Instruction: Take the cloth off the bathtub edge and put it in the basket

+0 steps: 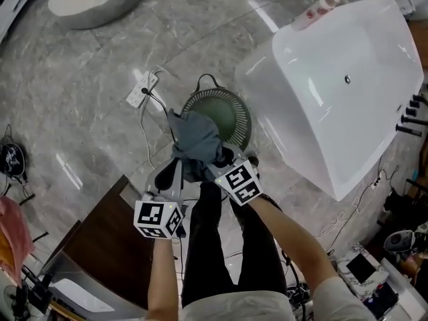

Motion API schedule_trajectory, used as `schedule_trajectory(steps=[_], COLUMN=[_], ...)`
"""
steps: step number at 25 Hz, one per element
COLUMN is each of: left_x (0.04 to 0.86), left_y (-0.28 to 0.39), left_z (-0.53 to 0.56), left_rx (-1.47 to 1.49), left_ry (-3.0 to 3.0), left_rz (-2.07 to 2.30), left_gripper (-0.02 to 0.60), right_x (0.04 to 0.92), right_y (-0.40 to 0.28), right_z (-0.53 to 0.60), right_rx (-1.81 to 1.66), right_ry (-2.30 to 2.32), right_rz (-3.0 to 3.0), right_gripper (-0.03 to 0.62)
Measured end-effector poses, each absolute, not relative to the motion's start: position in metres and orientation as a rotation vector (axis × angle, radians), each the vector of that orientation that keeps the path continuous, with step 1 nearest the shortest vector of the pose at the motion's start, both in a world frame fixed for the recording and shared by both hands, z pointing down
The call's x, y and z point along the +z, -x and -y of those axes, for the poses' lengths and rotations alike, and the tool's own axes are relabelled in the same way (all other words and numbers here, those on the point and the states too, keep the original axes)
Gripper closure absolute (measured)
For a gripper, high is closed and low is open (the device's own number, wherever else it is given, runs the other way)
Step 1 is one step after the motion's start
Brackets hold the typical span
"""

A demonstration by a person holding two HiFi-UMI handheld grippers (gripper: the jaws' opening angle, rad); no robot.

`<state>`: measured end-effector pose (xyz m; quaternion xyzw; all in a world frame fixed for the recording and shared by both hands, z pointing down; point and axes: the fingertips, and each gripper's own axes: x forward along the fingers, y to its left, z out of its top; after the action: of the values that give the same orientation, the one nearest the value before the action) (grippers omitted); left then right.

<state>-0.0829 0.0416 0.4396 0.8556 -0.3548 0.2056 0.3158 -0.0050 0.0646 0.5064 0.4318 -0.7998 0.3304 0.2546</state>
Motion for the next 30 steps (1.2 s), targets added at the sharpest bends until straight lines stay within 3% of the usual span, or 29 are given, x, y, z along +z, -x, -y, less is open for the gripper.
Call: schedule_trajectory(steps=[15, 30], left_x=[0.478, 0.52], left_y=[0.099, 0.069], left_z=[-0.039, -0.049], left_rx=[0.536, 0.522], left_ry=[-2.124, -2.111], left_rz=[1.055, 1.02], left_gripper=[0.525, 0.524], right_x=[0.599, 0.74], right_y=[-0.082, -0.068], right_z=[-0.049, -0.039], right_rx=[0.935, 1.02], right_ry=[-1.243, -1.056], right_rz=[1.911, 1.752], right_gripper=[0.442, 0.441])
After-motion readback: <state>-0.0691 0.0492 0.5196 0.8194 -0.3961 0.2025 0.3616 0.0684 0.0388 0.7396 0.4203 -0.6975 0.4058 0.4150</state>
